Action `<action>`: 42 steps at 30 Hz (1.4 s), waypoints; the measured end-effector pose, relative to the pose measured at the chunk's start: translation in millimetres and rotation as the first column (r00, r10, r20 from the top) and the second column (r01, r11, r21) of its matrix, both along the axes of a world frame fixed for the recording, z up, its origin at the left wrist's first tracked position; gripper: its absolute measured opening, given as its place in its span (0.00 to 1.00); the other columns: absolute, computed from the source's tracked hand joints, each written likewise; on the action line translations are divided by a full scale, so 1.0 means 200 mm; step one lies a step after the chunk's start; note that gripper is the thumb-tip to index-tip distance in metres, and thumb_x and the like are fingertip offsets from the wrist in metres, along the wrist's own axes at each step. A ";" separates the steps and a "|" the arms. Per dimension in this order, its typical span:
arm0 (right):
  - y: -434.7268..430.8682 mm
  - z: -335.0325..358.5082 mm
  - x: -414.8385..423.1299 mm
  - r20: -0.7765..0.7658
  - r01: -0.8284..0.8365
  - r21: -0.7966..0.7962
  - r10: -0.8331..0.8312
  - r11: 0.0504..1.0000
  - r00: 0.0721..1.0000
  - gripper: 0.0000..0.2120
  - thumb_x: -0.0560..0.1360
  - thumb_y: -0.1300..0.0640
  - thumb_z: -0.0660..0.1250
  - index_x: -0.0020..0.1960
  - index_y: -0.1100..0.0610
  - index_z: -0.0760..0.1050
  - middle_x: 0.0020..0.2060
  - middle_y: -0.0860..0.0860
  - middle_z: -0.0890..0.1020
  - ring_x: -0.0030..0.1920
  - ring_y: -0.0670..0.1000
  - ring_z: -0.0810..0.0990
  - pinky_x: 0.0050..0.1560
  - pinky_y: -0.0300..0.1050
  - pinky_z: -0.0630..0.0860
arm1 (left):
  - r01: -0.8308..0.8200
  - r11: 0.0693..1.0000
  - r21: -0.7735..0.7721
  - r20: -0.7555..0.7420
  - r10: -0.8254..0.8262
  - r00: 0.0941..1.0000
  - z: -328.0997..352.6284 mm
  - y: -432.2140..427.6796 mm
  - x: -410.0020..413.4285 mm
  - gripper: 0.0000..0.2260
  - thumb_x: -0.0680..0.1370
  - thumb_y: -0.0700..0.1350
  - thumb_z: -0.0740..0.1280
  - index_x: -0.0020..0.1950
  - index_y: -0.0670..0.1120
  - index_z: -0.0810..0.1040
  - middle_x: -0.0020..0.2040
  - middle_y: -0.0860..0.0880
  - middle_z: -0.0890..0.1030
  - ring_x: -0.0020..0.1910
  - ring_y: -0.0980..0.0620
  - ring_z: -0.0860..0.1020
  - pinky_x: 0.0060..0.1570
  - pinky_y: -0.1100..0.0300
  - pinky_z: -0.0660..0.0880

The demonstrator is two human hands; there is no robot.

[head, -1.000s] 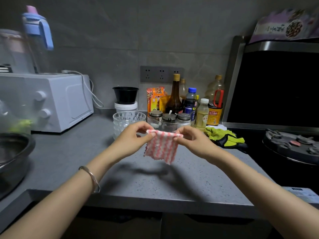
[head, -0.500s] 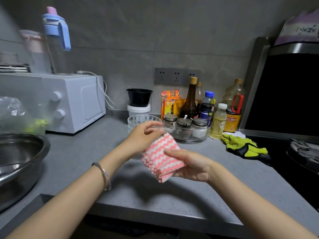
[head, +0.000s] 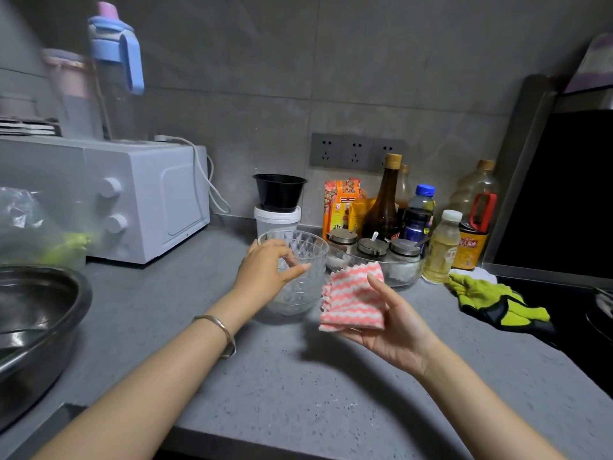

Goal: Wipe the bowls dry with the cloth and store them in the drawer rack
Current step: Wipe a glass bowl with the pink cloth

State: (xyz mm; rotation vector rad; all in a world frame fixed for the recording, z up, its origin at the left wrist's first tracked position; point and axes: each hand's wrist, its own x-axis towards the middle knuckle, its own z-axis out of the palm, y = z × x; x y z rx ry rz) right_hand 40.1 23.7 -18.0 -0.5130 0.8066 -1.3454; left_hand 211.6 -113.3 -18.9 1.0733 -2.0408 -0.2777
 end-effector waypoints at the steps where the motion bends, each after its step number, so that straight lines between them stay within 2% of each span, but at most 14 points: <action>1: 0.00 0.00 0.00 0.000 0.006 -0.004 -0.006 1.000 1.000 0.24 0.70 0.51 0.66 0.61 0.64 0.69 0.49 0.68 0.81 0.46 0.66 0.83 0.42 0.65 0.80 | 0.009 1.000 -0.012 -0.008 -0.009 1.000 -0.01 -0.01 0.00 0.11 0.72 0.55 0.71 0.38 0.48 0.80 0.61 0.48 0.78 0.64 0.49 0.72 0.68 0.48 0.63; 7: 0.03 0.01 -0.04 0.036 0.077 -0.043 -0.076 0.996 0.996 0.20 0.72 0.51 0.65 0.58 0.63 0.70 0.46 0.67 0.82 0.43 0.66 0.83 0.39 0.66 0.79 | 0.101 0.992 -0.071 -0.288 -0.117 0.950 -0.03 -0.01 -0.01 0.09 0.73 0.50 0.72 0.35 0.51 0.75 0.63 0.51 0.75 0.67 0.49 0.69 0.68 0.50 0.63; 10: 0.04 0.01 -0.06 0.053 0.133 -0.097 -0.129 0.986 0.990 0.30 0.63 0.52 0.76 0.59 0.63 0.71 0.49 0.67 0.82 0.47 0.66 0.83 0.43 0.67 0.78 | 0.168 0.984 -0.054 -0.482 -0.173 0.859 0.05 0.09 -0.04 0.10 0.73 0.48 0.70 0.36 0.47 0.74 0.63 0.54 0.74 0.66 0.56 0.70 0.64 0.61 0.63; 13: 0.06 0.04 -0.07 0.100 0.197 -0.173 -0.181 0.965 0.978 0.41 0.53 0.53 0.83 0.60 0.63 0.71 0.51 0.68 0.81 0.47 0.68 0.82 0.41 0.66 0.79 | 0.282 0.959 0.008 -0.635 -0.213 0.742 0.12 0.22 -0.06 0.11 0.72 0.52 0.68 0.36 0.47 0.73 0.62 0.58 0.75 0.65 0.61 0.71 0.65 0.61 0.64; 16: 0.12 0.08 -0.07 0.112 0.254 -0.234 -0.234 0.938 0.966 0.29 0.63 0.52 0.75 0.60 0.62 0.72 0.50 0.66 0.82 0.47 0.67 0.82 0.41 0.65 0.79 | 0.434 0.899 0.063 -0.765 -0.235 0.599 0.16 0.37 -0.07 0.12 0.69 0.57 0.66 0.38 0.48 0.76 0.60 0.54 0.79 0.59 0.61 0.75 0.63 0.64 0.67; 18: 0.16 0.11 -0.08 0.083 0.303 -0.293 -0.292 0.907 0.953 0.21 0.71 0.51 0.65 0.60 0.61 0.72 0.52 0.65 0.82 0.51 0.66 0.81 0.47 0.65 0.78 | 0.525 0.846 0.092 -0.843 -0.215 0.494 0.16 0.46 -0.08 0.11 0.69 0.56 0.65 0.41 0.50 0.80 0.50 0.54 0.83 0.49 0.62 0.79 0.52 0.69 0.72; 21: 0.23 0.14 -0.06 -0.068 0.336 -0.420 -0.398 0.843 0.915 0.18 0.73 0.50 0.61 0.59 0.58 0.75 0.51 0.56 0.84 0.52 0.56 0.83 0.51 0.52 0.80 | 0.594 0.789 0.157 -0.891 -0.145 0.429 0.11 0.56 -0.10 0.15 0.70 0.54 0.64 0.45 0.43 0.78 0.37 0.55 0.83 0.36 0.63 0.79 0.38 0.72 0.74; 27: 0.30 0.12 0.04 -0.414 0.178 -0.699 -0.595 0.692 0.689 0.16 0.78 0.45 0.56 0.65 0.43 0.69 0.58 0.36 0.79 0.60 0.40 0.77 0.54 0.34 0.75 | 0.440 0.858 0.264 -0.857 0.000 0.515 0.03 0.63 -0.12 0.16 0.70 0.58 0.63 0.34 0.46 0.72 0.28 0.56 0.73 0.29 0.63 0.70 0.33 0.73 0.68; 31: 0.29 0.01 0.14 -0.645 -0.072 -0.736 -0.665 0.673 0.377 0.29 0.76 0.35 0.51 0.74 0.46 0.61 0.70 0.30 0.62 0.72 0.36 0.59 0.72 0.45 0.63 | 0.392 0.899 0.197 -0.864 -0.030 0.502 0.02 0.70 -0.15 0.17 0.75 0.55 0.62 0.32 0.45 0.69 0.25 0.57 0.70 0.26 0.63 0.68 0.31 0.73 0.67; 32: 0.29 -0.02 0.16 -0.660 -0.101 -0.738 -0.681 0.668 0.318 0.32 0.75 0.32 0.50 0.74 0.45 0.59 0.72 0.31 0.59 0.73 0.36 0.56 0.73 0.51 0.60 | 0.377 0.904 0.199 -0.867 -0.017 0.498 0.02 0.71 -0.16 0.17 0.77 0.53 0.61 0.32 0.45 0.70 0.24 0.56 0.71 0.25 0.63 0.69 0.29 0.73 0.68; 35: 0.28 -0.07 0.21 -0.620 -0.060 -0.767 -0.713 0.639 0.326 0.32 0.74 0.29 0.50 0.73 0.43 0.61 0.73 0.34 0.59 0.74 0.41 0.55 0.71 0.62 0.60 | 0.293 0.928 0.229 -0.867 0.057 0.495 0.02 0.71 -0.16 0.21 0.79 0.55 0.59 0.30 0.44 0.69 0.22 0.55 0.70 0.23 0.62 0.69 0.27 0.72 0.67; 39: 0.22 -0.07 0.24 -0.478 -0.158 -0.864 -0.877 0.478 -0.041 0.23 0.79 0.41 0.54 0.70 0.50 0.68 0.71 0.44 0.67 0.74 0.46 0.60 0.73 0.57 0.55 | 0.306 0.920 0.244 -0.866 0.064 0.496 0.00 0.71 -0.19 0.23 0.80 0.54 0.57 0.26 0.47 0.67 0.20 0.54 0.68 0.21 0.61 0.67 0.24 0.69 0.66; 41: 0.18 -0.04 0.21 -0.440 -0.188 -0.869 -0.889 0.457 -0.130 0.23 0.77 0.44 0.58 0.70 0.50 0.69 0.68 0.44 0.71 0.71 0.44 0.65 0.71 0.54 0.62 | 0.358 0.910 0.207 -0.867 0.002 0.498 -0.01 0.73 -0.19 0.24 0.79 0.53 0.59 0.23 0.46 0.72 0.20 0.53 0.71 0.22 0.60 0.70 0.26 0.67 0.68; 42: 0.17 -0.03 0.19 -0.468 -0.160 -0.863 -0.878 0.479 -0.102 0.24 0.77 0.43 0.58 0.70 0.48 0.68 0.68 0.43 0.71 0.69 0.42 0.67 0.69 0.51 0.66 | 0.354 0.914 0.196 -0.863 -0.011 0.504 0.00 0.73 -0.19 0.24 0.79 0.53 0.60 0.23 0.47 0.74 0.21 0.53 0.73 0.24 0.60 0.72 0.28 0.67 0.70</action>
